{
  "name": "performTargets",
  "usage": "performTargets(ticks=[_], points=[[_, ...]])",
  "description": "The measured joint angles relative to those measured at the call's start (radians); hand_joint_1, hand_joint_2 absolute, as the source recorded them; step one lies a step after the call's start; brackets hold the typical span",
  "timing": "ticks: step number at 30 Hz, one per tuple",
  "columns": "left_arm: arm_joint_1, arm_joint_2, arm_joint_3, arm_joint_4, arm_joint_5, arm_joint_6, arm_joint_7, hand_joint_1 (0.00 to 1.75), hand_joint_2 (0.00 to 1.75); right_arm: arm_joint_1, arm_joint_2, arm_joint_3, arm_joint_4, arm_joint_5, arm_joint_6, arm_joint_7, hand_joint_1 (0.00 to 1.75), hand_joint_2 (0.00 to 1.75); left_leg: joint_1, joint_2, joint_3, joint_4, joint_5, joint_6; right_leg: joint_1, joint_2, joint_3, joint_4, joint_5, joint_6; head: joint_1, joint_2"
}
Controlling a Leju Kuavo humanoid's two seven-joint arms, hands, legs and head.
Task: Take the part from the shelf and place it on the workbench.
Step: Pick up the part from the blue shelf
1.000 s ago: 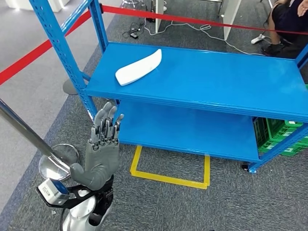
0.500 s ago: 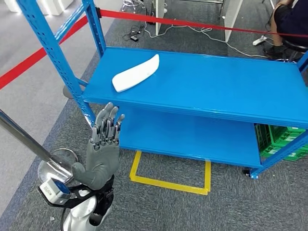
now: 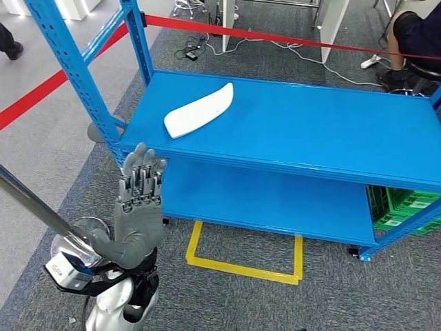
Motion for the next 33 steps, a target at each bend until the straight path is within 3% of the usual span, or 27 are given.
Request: performTargets(ticks=[2,4,5,6,7,8,10,11,12,16,18,20,21,22,23,25,26,28,30,32,33], points=[[0.001,-0.002,0.004,0.000,0.000,0.006,0.000,0.00,0.00,-0.001,0.000,0.000,0.000,0.000,-0.001,-0.001,0.00,0.00,0.003,0.002,0.009,-0.003,-0.005,0.013,0.000,-0.001,-0.026,0.057,-0.032,0.007,0.005,0.000],[0.002,-0.002,0.007,0.000,-0.001,0.013,0.000,0.00,0.00,-0.001,0.000,0.000,0.000,0.000,-0.001,-0.003,0.00,0.00,0.002,0.004,0.015,-0.004,-0.012,0.022,0.001,-0.002,-0.099,0.192,-0.085,0.010,0.011,0.000],[0.002,-0.002,0.009,0.000,-0.001,0.015,0.000,0.00,0.00,0.000,0.000,0.000,0.000,0.000,-0.001,-0.003,0.00,0.00,0.001,0.004,0.018,-0.004,-0.015,0.024,0.001,-0.002,-0.138,0.257,-0.101,0.010,0.012,0.000],[0.003,-0.002,0.011,0.000,-0.001,0.017,0.000,0.00,0.00,0.001,0.000,0.000,0.000,0.000,-0.001,-0.003,0.00,0.00,0.000,0.003,0.022,-0.004,-0.018,0.025,0.001,-0.002,-0.165,0.293,-0.100,0.010,0.012,0.000],[0.003,-0.002,0.012,0.000,-0.001,0.018,0.000,0.00,0.00,0.002,0.000,0.000,0.000,0.000,-0.001,-0.003,0.00,0.00,-0.001,0.001,0.028,-0.004,-0.022,0.025,0.001,-0.002,-0.172,0.287,-0.076,0.008,0.012,0.000],[0.003,-0.002,0.013,0.000,-0.002,0.019,0.000,0.00,0.00,0.002,0.000,0.000,0.000,0.000,-0.001,-0.003,0.00,0.00,-0.001,-0.001,0.035,-0.003,-0.027,0.023,0.001,-0.002,-0.160,0.242,-0.035,0.005,0.012,0.000],[0.003,-0.002,0.014,0.000,-0.004,0.020,0.001,0.00,0.00,0.001,0.000,0.000,0.000,-0.001,-0.001,-0.003,0.00,0.00,-0.003,-0.003,0.050,-0.003,-0.038,0.015,0.002,-0.002,-0.107,0.106,0.045,-0.002,0.013,0.000],[0.003,-0.002,0.013,0.000,-0.006,0.021,0.001,0.00,0.00,0.000,0.000,0.000,0.000,-0.001,-0.001,-0.002,0.00,0.00,-0.005,-0.003,0.053,-0.001,-0.043,0.011,0.003,-0.002,-0.085,0.057,0.063,-0.004,0.013,0.000],[0.003,-0.002,0.013,0.000,-0.007,0.022,0.002,0.00,0.00,-0.001,0.000,0.000,0.000,-0.001,-0.001,-0.001,0.00,0.00,-0.006,-0.004,0.053,-0.001,-0.045,0.006,0.004,-0.001,-0.073,0.031,0.066,-0.007,0.013,0.000],[0.002,-0.002,0.012,0.001,-0.010,0.025,0.004,0.00,0.00,0.000,0.000,-0.001,0.000,-0.003,-0.002,0.002,0.00,0.00,-0.007,-0.001,0.052,0.002,-0.056,-0.016,0.002,0.002,-0.065,0.013,0.059,-0.026,0.008,0.000],[0.002,-0.001,0.012,0.001,-0.011,0.025,0.004,0.00,0.00,-0.001,0.000,-0.001,0.000,-0.003,-0.002,0.003,0.00,0.00,-0.006,0.001,0.011,0.084,-0.101,-0.026,-0.002,0.001,-0.059,0.007,0.059,-0.035,0.003,0.000],[0.002,-0.001,0.012,0.002,-0.011,0.025,0.004,0.00,0.00,-0.002,0.000,-0.001,0.000,-0.004,-0.002,0.003,0.00,0.00,-0.005,0.002,-0.064,0.218,-0.155,-0.031,-0.002,0.000,-0.058,0.005,0.058,-0.040,0.002,0.000],[0.002,0.000,0.013,0.003,-0.011,0.026,0.004,0.00,0.00,-0.001,0.000,-0.001,0.000,-0.004,-0.002,0.004,0.00,0.00,-0.005,0.002,-0.092,0.262,-0.161,-0.032,-0.002,-0.001,-0.057,0.005,0.056,-0.041,0.001,0.000],[0.002,0.000,0.013,0.004,-0.011,0.026,0.004,0.00,0.00,-0.001,-0.001,-0.001,0.000,-0.004,-0.002,0.004,0.00,0.00,-0.005,0.002,-0.103,0.271,-0.147,-0.032,-0.002,0.000,-0.056,0.006,0.055,-0.041,0.001,0.000],[0.002,0.000,0.013,0.005,-0.011,0.026,0.004,0.00,0.00,0.000,-0.001,-0.001,0.000,-0.004,-0.002,0.005,0.00,0.00,-0.005,0.002,-0.095,0.241,-0.115,-0.031,-0.002,0.001,-0.054,0.006,0.054,-0.040,0.001,0.000],[0.002,0.000,0.013,0.005,-0.011,0.026,0.004,0.00,0.00,-0.001,0.000,-0.001,0.000,-0.004,-0.002,0.005,0.00,0.00,-0.005,0.004,-0.038,0.112,-0.036,-0.026,-0.001,0.004,-0.048,0.006,0.051,-0.035,0.001,0.000],[0.002,-0.001,0.013,0.005,-0.011,0.026,0.004,0.00,0.00,-0.001,0.000,-0.001,0.000,-0.004,-0.002,0.005,0.00,0.00,-0.005,0.004,-0.011,0.051,-0.013,-0.022,0.001,0.005,-0.047,0.007,0.048,-0.031,0.001,0.000],[0.002,-0.001,0.012,0.005,-0.011,0.026,0.004,0.00,0.00,0.000,-0.001,-0.001,0.000,-0.004,-0.002,0.005,0.00,0.00,-0.007,0.005,0.012,-0.005,-0.004,-0.013,0.005,0.006,-0.047,0.005,0.047,-0.021,0.003,0.000],[0.002,-0.002,0.012,0.006,-0.011,0.026,0.005,0.00,0.00,0.000,-0.001,-0.001,0.000,-0.004,-0.003,0.006,0.00,0.00,-0.005,0.003,0.014,-0.012,-0.004,-0.001,0.004,0.004,-0.046,0.001,0.046,-0.009,0.004,0.000],[0.001,-0.002,0.012,0.006,-0.012,0.026,0.005,0.00,0.00,-0.001,-0.001,-0.001,0.000,-0.004,-0.003,0.006,0.00,0.00,-0.001,0.004,0.019,-0.016,-0.003,0.012,0.003,0.002,-0.059,0.036,0.022,0.001,0.009,0.000],[0.001,-0.002,0.011,0.006,-0.012,0.026,0.005,0.00,0.00,-0.001,-0.001,-0.001,0.000,-0.004,-0.003,0.006,0.00,0.00,0.001,0.004,0.022,-0.018,-0.003,0.016,0.003,0.001,-0.081,0.084,-0.004,0.005,0.012,0.000]])
